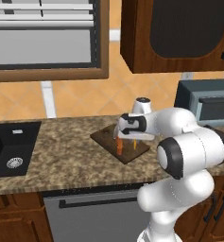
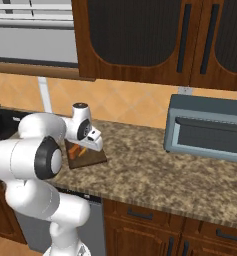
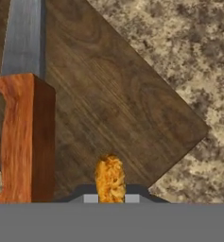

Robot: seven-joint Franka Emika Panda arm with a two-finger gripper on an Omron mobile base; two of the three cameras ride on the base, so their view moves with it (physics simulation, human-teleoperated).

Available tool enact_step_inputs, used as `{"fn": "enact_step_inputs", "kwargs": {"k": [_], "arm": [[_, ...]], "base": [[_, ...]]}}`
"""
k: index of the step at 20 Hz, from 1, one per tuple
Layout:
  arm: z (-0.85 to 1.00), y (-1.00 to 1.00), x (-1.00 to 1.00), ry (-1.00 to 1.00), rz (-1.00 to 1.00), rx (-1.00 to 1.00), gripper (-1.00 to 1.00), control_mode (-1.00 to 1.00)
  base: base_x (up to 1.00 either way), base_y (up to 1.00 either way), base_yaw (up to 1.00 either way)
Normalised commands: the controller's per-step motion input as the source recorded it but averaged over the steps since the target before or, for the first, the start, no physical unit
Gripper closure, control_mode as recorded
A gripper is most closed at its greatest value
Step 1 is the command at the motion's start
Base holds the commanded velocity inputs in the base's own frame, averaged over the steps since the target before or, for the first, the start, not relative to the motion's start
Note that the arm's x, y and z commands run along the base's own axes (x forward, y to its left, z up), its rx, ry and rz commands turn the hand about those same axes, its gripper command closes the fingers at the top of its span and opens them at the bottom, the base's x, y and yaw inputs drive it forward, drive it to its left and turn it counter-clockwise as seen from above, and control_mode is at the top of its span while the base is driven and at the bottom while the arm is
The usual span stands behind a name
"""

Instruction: Pick up the knife from the drawer and place it on the cutting board. Then place the meat from the plate to the cutting board.

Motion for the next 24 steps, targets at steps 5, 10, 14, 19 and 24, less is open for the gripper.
{"fn": "enact_step_inputs", "kwargs": {"k": [5, 10, 14, 19, 24], "arm": [[-0.31, 0.00, 0.12, 0.00, 0.00, 0.00, 1.00, -1.00], [-0.20, 0.00, 0.21, 0.00, 0.00, 0.00, 1.00, -1.00], [-0.14, -0.02, 0.25, 0.00, 0.00, 0.03, -1.00, -1.00], [0.03, -0.04, -0.06, -0.02, 0.01, 0.04, -1.00, -1.00], [0.44, -0.04, -0.65, -0.18, 0.01, 0.03, -1.00, -1.00]], "base": [[0.00, 0.00, 0.00], [0.00, 0.00, 0.00], [0.00, 0.00, 0.00], [0.00, 0.00, 0.00], [0.00, 0.00, 0.00]]}}
